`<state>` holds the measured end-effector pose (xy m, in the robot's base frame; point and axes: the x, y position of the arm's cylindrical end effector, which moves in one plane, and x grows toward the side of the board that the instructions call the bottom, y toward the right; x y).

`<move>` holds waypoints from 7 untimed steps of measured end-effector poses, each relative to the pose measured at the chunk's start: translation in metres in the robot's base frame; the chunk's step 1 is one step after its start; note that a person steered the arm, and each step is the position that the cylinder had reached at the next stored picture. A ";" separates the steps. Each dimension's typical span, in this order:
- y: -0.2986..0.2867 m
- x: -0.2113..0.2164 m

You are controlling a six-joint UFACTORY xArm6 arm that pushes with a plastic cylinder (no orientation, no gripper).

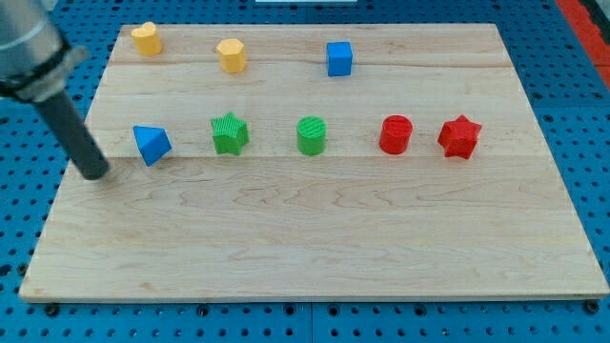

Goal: Move the blue triangle top left to the green star

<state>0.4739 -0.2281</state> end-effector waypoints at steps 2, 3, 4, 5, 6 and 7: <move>0.033 -0.066; 0.046 -0.068; 0.025 -0.042; 0.043 -0.025; 0.044 -0.074; 0.049 -0.091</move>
<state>0.3828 -0.1792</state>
